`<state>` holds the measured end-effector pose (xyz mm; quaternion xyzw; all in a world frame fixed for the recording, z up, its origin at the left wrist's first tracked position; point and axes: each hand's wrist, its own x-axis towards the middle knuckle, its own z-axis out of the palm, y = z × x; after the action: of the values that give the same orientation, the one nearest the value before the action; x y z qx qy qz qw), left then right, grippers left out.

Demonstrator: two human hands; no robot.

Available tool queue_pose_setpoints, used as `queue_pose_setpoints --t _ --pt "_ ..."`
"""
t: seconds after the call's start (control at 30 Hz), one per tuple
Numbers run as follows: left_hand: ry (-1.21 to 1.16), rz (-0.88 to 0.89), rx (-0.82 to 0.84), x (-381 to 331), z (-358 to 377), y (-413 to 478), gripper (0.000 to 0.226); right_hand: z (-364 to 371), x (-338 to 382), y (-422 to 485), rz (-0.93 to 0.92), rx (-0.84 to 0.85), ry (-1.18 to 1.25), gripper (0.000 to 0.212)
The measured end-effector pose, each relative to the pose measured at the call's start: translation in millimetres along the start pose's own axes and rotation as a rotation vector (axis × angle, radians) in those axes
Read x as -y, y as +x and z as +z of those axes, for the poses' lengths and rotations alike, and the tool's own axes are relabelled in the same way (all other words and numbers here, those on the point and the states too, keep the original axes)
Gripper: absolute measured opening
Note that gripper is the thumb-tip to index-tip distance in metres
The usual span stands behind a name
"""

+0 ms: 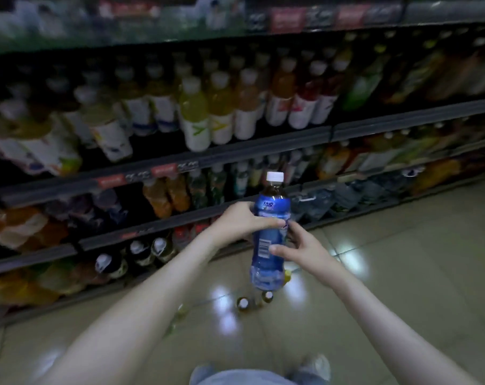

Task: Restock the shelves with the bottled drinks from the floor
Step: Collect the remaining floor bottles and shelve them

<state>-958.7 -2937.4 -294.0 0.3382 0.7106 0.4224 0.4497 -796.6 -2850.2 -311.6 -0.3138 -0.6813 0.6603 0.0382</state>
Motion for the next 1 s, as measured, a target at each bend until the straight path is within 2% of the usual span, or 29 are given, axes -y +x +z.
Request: queue_pose_setpoints --t 0.1,0.23,0.33,0.4,0.47,0.57,0.63,0.73,0.87,1.0 --pt "0.000 0.059 0.008 -51 54 26 0.026 -61 0 -13 -0.029 -0.104 0.060 0.047" --pt "-0.061 0.146 0.136 -117 131 63 0.019 -163 3 -40 -0.068 -0.223 0.072 0.043" --pt "-0.084 0.186 0.239 -164 187 97 0.036 -248 7 -63 -0.105 -0.320 0.040 0.060" --pt "-0.127 0.217 0.266 -195 222 120 0.038 -301 11 -73 -0.121 -0.395 0.059 0.067" --pt "-0.137 0.258 0.209 -224 251 143 0.031 -349 17 -77 -0.138 -0.463 0.099 0.068" --pt "-0.098 0.330 0.095 -264 278 173 0.020 -408 29 -69 -0.186 -0.518 0.170 0.055" --pt "0.025 0.405 0.019 -289 285 198 0.018 -443 40 -58 -0.230 -0.547 0.198 0.051" --pt "0.186 0.498 -0.055 -331 293 237 0.018 -490 60 -34 -0.300 -0.624 0.163 0.066" --pt "0.251 0.599 -0.139 -382 310 295 0.021 -552 86 -5 -0.411 -0.708 0.091 0.048" --pt "0.312 0.701 -0.175 -431 332 354 0.029 -614 112 13 -0.489 -0.793 0.053 0.048"
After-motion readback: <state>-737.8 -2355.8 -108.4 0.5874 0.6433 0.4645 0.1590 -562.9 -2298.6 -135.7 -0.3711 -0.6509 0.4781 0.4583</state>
